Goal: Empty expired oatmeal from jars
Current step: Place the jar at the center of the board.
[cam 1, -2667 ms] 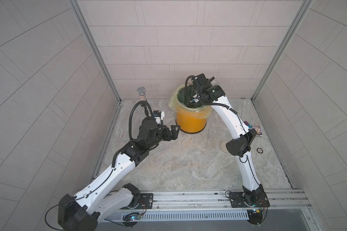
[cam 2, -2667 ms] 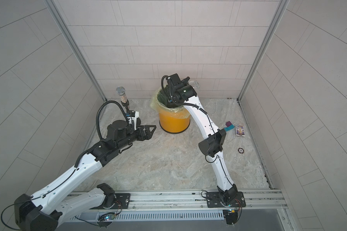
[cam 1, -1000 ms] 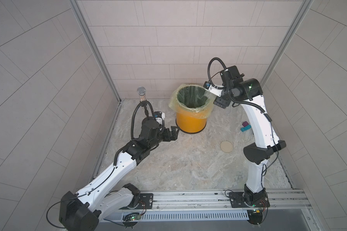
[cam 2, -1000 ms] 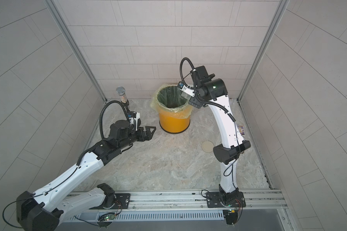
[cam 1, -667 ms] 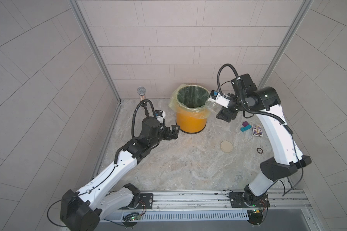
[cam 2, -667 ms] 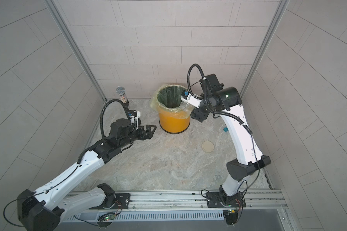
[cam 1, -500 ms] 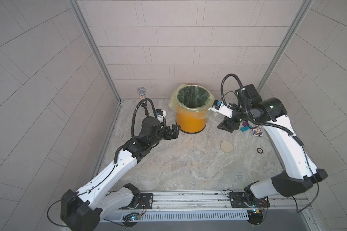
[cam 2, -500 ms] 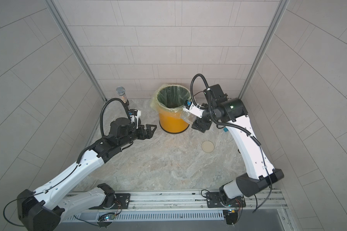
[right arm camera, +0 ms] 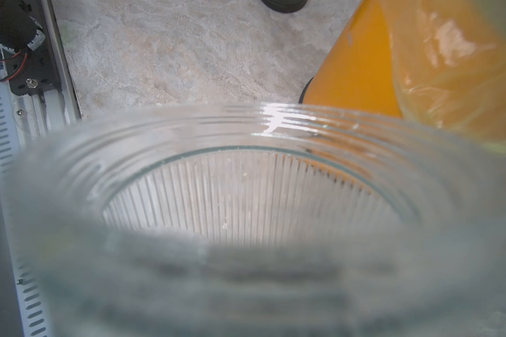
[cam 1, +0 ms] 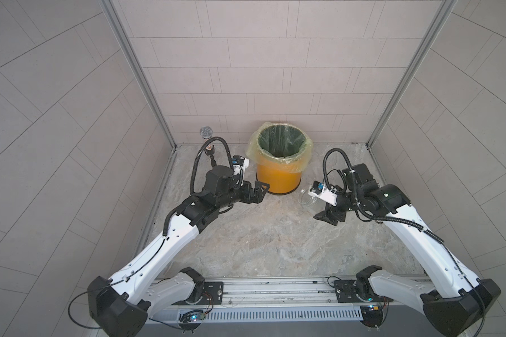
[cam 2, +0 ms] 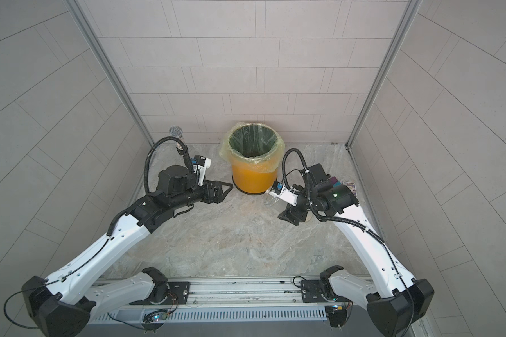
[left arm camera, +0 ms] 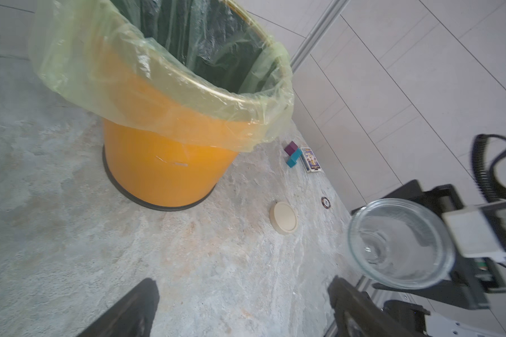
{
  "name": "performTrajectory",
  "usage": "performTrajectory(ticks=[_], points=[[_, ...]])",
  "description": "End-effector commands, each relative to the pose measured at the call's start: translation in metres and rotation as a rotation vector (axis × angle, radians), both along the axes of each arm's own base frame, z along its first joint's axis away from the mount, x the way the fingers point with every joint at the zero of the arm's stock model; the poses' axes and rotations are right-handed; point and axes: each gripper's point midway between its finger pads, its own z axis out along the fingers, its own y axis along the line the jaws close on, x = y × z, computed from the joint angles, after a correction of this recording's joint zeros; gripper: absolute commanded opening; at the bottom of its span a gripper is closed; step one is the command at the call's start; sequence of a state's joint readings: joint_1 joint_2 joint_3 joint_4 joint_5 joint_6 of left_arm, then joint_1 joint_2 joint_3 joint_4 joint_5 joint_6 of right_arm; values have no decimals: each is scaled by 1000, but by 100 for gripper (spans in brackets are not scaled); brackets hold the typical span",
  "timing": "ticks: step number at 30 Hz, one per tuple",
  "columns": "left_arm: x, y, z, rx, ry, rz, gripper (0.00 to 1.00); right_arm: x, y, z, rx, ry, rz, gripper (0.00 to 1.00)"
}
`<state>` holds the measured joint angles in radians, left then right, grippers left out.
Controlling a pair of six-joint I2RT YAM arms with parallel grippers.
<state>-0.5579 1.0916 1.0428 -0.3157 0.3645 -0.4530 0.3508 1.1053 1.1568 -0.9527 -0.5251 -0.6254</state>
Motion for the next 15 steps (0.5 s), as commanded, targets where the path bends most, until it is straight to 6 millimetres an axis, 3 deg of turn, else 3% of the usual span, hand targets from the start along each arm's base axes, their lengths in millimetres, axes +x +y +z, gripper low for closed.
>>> performTrajectory(ticks=[1, 8, 15], points=[[-13, -11, 7, -26, 36, -89, 97, 11, 21, 18, 107, -90, 51, 0], [-23, -24, -17, -27, 138, -178, 92, 17, 38, -4, 141, -134, 81, 0], [-19, -33, -33, -31, 176, -203, 87, 36, 56, -17, 165, -139, 53, 0]])
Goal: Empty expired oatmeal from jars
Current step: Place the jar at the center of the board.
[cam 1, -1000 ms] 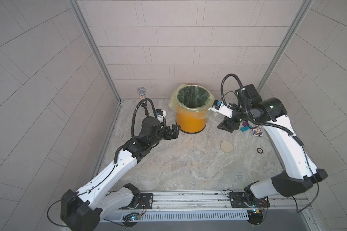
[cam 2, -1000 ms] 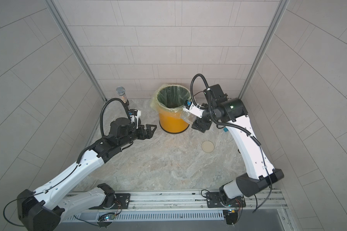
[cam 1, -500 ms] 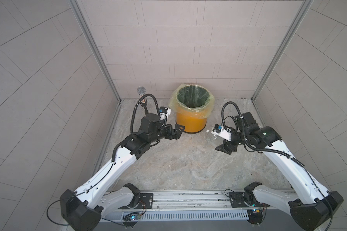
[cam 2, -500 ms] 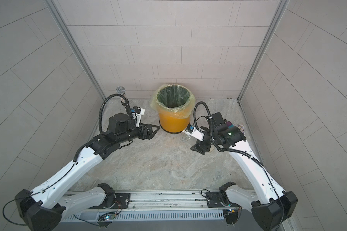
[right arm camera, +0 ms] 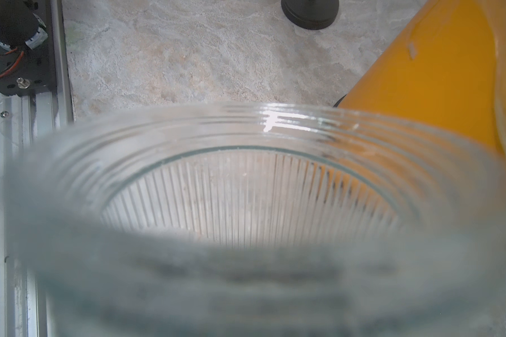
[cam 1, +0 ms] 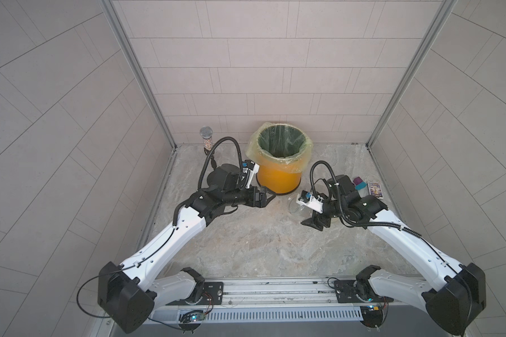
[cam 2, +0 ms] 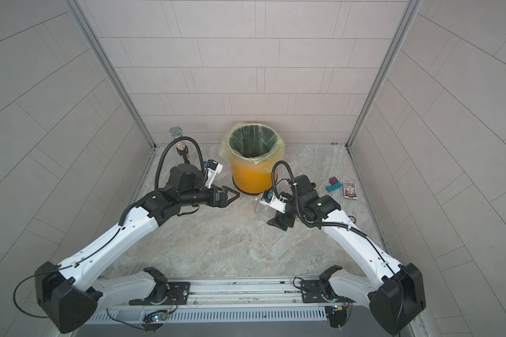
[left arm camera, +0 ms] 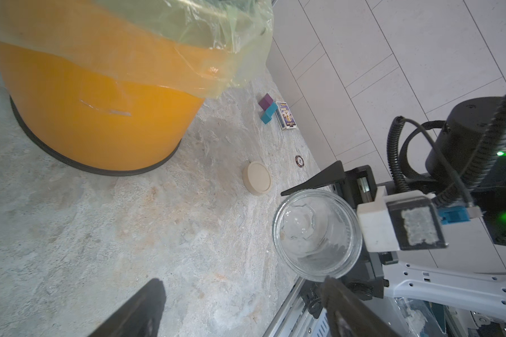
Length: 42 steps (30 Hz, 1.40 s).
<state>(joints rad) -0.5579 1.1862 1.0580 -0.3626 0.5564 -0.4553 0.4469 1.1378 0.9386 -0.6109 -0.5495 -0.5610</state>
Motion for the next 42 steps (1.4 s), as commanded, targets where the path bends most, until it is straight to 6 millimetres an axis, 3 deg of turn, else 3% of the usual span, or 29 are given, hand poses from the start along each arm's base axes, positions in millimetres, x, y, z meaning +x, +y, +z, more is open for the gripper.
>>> performTrajectory(ticks=[1, 5, 11, 25, 35, 38, 42], points=[[-1, -9, -8, -18, 28, -43, 85, 26, 20, 27, 97, -95, -11, 0], [2, -18, -20, -44, 58, -63, 78, 33, 32, 22, 93, -104, 5, 0], [8, -24, -36, -34, 87, -72, 77, 38, 49, 20, 93, -118, 28, 0], [21, -39, -60, -14, 153, -108, 64, 39, 69, 12, 85, -114, 82, 0], [21, -44, -72, -7, 192, -131, 40, 40, 79, -3, 65, -95, 106, 0], [20, -45, -77, 5, 217, -144, 16, 43, 81, -6, 60, -91, 108, 0], [18, -43, -84, 26, 236, -152, 8, 46, 84, -11, 55, -88, 110, 0]])
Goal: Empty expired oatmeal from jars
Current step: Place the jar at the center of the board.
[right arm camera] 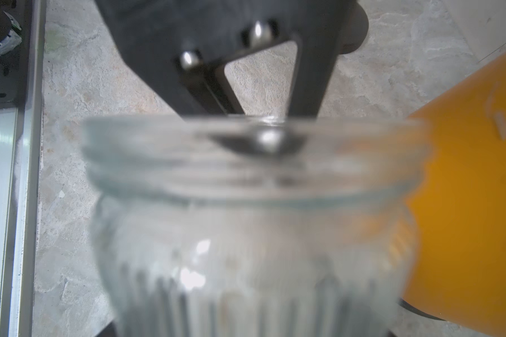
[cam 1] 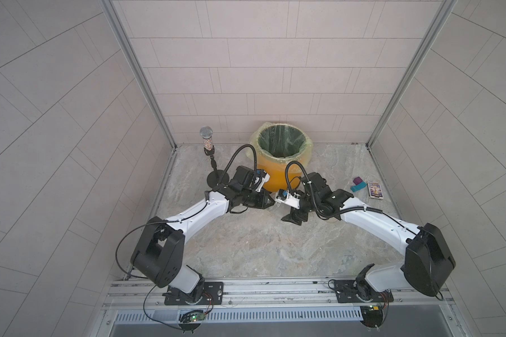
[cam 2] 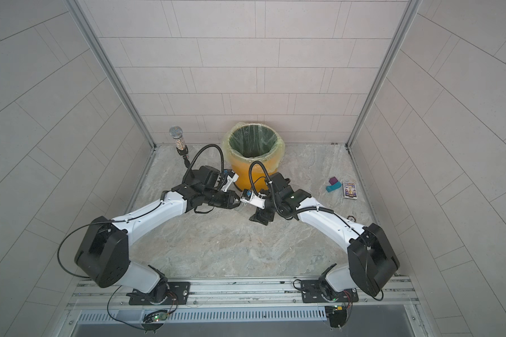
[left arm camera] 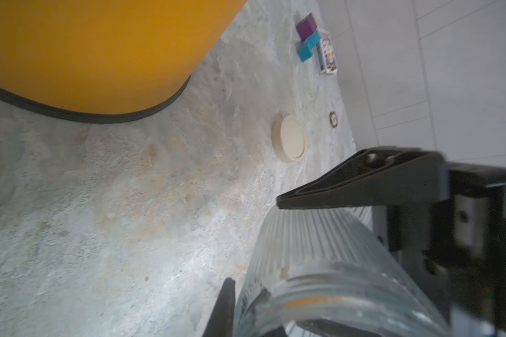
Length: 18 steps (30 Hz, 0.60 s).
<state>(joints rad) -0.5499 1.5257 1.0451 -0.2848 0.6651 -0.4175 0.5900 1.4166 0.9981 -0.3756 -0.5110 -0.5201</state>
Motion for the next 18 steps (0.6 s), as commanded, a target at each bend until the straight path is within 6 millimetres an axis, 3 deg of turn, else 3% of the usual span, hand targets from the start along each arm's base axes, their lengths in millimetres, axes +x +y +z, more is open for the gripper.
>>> performTrajectory(ticks=[1, 6, 12, 13, 16, 18], points=[[-5, -14, 23, -71, 4, -50, 7, 14, 17, 22, 63, -80, 21, 0], [-5, -13, 23, -58, -1, -52, 0, 17, 20, 13, 47, -69, 32, 0], [-4, -7, 23, 11, -20, -55, 0, 19, 23, -5, -1, -20, 41, 0], [-4, -6, 22, 33, -25, -56, 0, 18, 24, -8, -15, -19, 70, 6], [-2, 1, 17, 97, -25, -37, 0, 17, 26, -18, -34, 18, 88, 9], [1, 6, 13, 136, -31, -25, 0, 17, 28, -27, -46, 41, 100, 16]])
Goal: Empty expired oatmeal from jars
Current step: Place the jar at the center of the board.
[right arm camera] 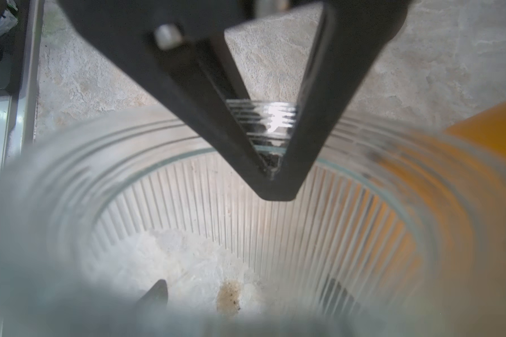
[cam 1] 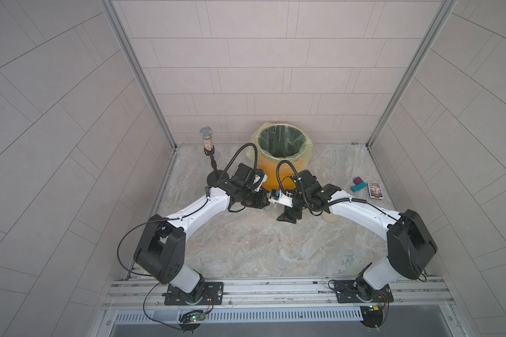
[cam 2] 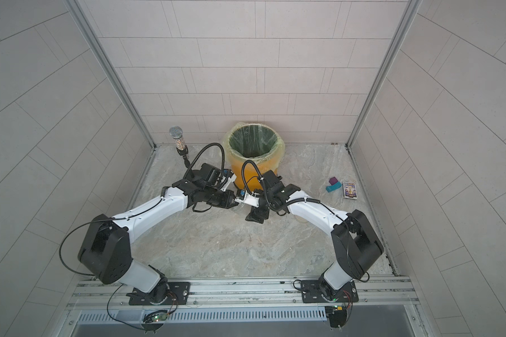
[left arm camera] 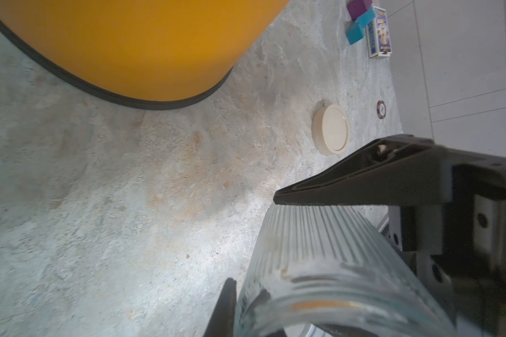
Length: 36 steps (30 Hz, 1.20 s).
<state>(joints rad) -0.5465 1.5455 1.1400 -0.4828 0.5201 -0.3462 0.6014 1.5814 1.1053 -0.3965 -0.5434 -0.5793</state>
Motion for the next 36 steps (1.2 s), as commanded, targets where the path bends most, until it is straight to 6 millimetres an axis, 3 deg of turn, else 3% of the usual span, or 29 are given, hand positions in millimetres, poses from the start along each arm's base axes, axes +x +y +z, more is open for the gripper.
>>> performTrajectory(ticks=[1, 9, 14, 24, 31, 36], points=[[-6, -15, 19, -27, -21, -66, 0, 3, 7, -10, -17, 11, 27, 19], [-1, -8, 6, 37, -16, -39, 0, 9, 12, -20, -31, 36, 28, 57], [4, -13, 5, 22, -4, -23, 0, 12, 15, -31, -27, 58, 11, 69], [9, -33, 35, -119, -73, -27, 0, 19, 19, -9, 15, 29, -21, 98], [10, -31, 45, -135, -78, -5, 0, 18, 18, 5, 26, 20, -21, 100], [6, -20, 40, -36, -40, -8, 0, 17, 1, 25, 7, -36, -60, 100]])
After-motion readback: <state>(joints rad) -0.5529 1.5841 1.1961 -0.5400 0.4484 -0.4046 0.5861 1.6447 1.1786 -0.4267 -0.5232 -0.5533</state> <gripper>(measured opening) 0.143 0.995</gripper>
